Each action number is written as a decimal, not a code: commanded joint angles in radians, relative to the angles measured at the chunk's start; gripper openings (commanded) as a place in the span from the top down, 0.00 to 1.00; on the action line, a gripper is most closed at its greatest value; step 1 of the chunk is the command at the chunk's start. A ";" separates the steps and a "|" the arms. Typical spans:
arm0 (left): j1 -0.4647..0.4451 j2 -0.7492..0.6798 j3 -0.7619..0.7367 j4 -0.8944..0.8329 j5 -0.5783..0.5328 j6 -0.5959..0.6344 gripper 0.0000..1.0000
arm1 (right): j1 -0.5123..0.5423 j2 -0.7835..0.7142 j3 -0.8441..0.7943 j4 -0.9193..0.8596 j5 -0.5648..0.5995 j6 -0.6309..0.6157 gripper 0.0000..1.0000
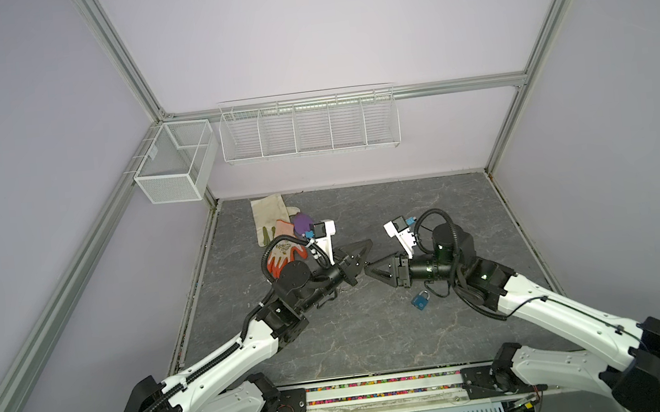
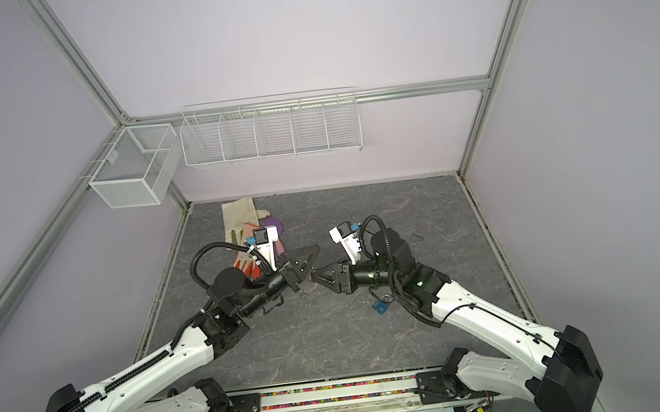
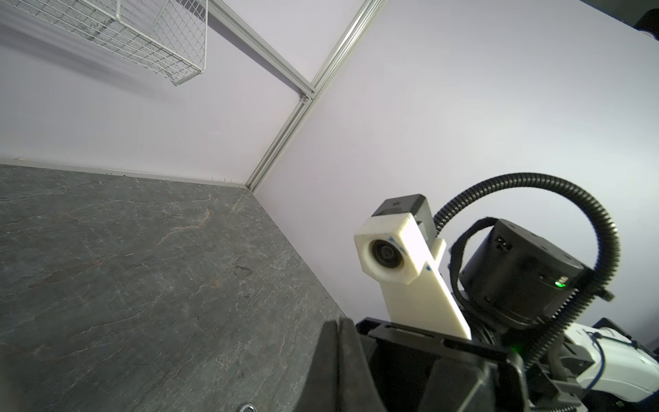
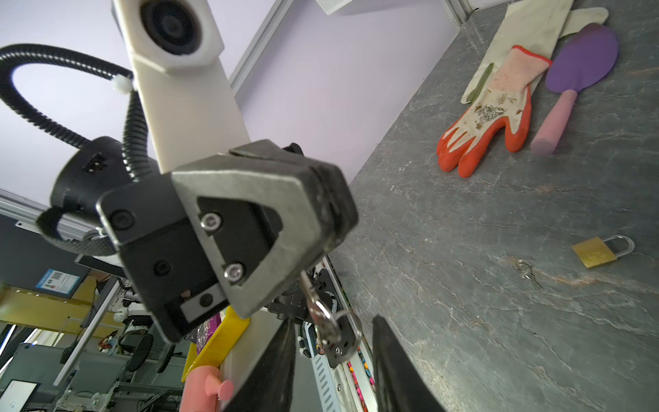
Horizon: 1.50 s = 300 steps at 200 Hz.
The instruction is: Unlock with the key
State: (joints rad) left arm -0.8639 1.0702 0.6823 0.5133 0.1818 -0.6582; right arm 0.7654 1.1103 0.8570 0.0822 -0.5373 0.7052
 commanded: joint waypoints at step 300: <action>0.002 0.046 0.052 0.038 0.042 -0.013 1.00 | -0.026 -0.023 -0.079 0.188 -0.061 -0.009 0.94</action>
State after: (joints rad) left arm -0.8639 1.1038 0.6960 0.5259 0.2108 -0.6674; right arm 0.7403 1.1069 0.7914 0.2256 -0.5880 0.7055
